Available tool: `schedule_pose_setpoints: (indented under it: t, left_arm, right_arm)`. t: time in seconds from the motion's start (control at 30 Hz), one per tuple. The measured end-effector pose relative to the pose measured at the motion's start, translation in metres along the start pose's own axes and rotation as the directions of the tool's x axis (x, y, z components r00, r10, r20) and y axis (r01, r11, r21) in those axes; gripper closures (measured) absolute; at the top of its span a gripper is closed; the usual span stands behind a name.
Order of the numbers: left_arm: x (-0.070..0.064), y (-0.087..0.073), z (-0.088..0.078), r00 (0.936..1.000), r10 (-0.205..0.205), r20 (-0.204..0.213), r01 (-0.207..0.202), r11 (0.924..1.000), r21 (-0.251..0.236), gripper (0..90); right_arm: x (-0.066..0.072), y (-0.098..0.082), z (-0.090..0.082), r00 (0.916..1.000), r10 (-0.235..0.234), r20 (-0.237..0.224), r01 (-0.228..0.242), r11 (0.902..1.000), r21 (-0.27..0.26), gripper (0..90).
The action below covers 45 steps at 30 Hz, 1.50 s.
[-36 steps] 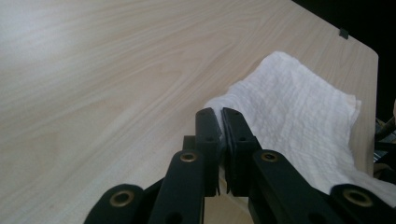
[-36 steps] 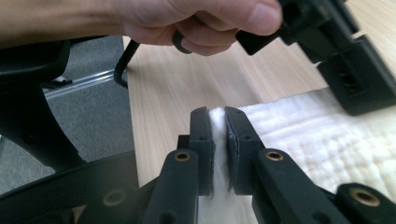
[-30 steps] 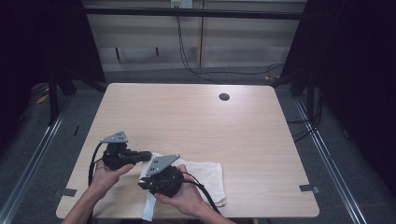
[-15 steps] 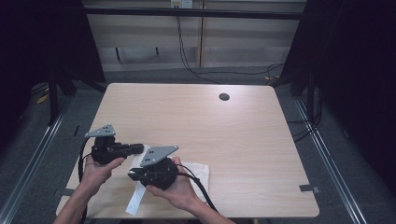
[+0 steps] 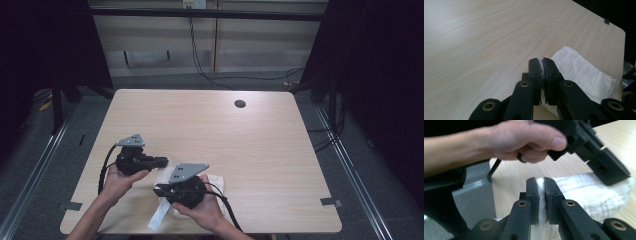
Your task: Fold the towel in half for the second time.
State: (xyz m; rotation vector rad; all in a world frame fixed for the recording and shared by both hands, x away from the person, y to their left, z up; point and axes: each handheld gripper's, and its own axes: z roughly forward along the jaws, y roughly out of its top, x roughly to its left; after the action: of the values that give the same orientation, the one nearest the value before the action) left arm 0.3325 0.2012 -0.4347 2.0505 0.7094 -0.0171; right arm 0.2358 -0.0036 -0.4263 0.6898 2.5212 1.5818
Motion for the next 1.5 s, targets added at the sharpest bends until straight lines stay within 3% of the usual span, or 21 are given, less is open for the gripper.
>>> schedule_pose_setpoints:
  t: [0.2, 0.5, 0.7, 0.73, 0.97, 1.03, 1.07, 1.2, 1.33, 1.5]
  left_arm:
    - [-0.005, 0.003, 0.015, 0.9997, 0.020, 0.015, -0.021, 0.9991, 0.037, 85.9]
    - [-0.008, 0.007, 0.026, 0.9989, 0.031, 0.034, -0.032, 0.9980, 0.054, 85.8]
    - [-0.013, 0.011, 0.032, 0.9982, 0.032, 0.051, -0.035, 0.9977, 0.058, 85.6]
    - [-0.017, 0.015, 0.036, 0.9968, 0.038, 0.070, -0.042, 0.9976, 0.056, 85.5]
    - [-0.030, 0.023, 0.051, 0.9955, 0.066, 0.068, -0.071, 0.9949, 0.072, 85.4]
    - [-0.033, 0.023, 0.059, 0.9949, 0.076, 0.066, -0.082, 0.9917, 0.099, 85.4]
    - [-0.035, 0.022, 0.062, 0.9948, 0.074, 0.070, -0.080, 0.9929, 0.088, 85.4]
    - [-0.044, 0.024, 0.069, 0.9926, 0.090, 0.082, -0.098, 0.9900, 0.101, 85.1]
    - [-0.041, 0.024, 0.077, 0.9938, 0.073, 0.083, -0.083, 0.9891, 0.122, 84.9]
    - [-0.044, 0.020, 0.087, 0.9924, 0.081, 0.092, -0.092, 0.9872, 0.130, 84.4]
  right_arm:
    - [-0.005, -0.009, -0.009, 0.9996, 0.020, 0.019, -0.020, 0.9997, 0.013, 83.6]
    - [-0.005, -0.023, -0.027, 0.9938, 0.066, 0.089, -0.068, 0.9976, 0.017, 83.4]
    - [-0.004, -0.028, -0.040, 0.9908, 0.085, 0.105, -0.085, 0.9964, -0.005, 82.9]
    - [-0.003, -0.028, -0.042, 0.9909, 0.088, 0.102, -0.088, 0.9961, -0.009, 82.7]
    - [0.002, -0.034, -0.050, 0.9894, 0.070, 0.128, -0.072, 0.9974, 0.011, 82.8]
    - [-0.002, -0.044, -0.052, 0.9882, 0.079, 0.132, -0.082, 0.9964, 0.021, 82.7]
    - [-0.002, -0.047, -0.053, 0.9878, 0.081, 0.133, -0.084, 0.9963, 0.017, 82.1]
    - [-0.002, -0.050, -0.059, 0.9907, 0.052, 0.125, -0.056, 0.9981, 0.025, 81.9]
    - [-0.004, -0.055, -0.061, 0.9882, 0.062, 0.140, -0.068, 0.9970, 0.038, 81.9]
    - [-0.006, -0.071, -0.061, 0.9842, 0.084, 0.156, -0.095, 0.9933, 0.065, 80.7]
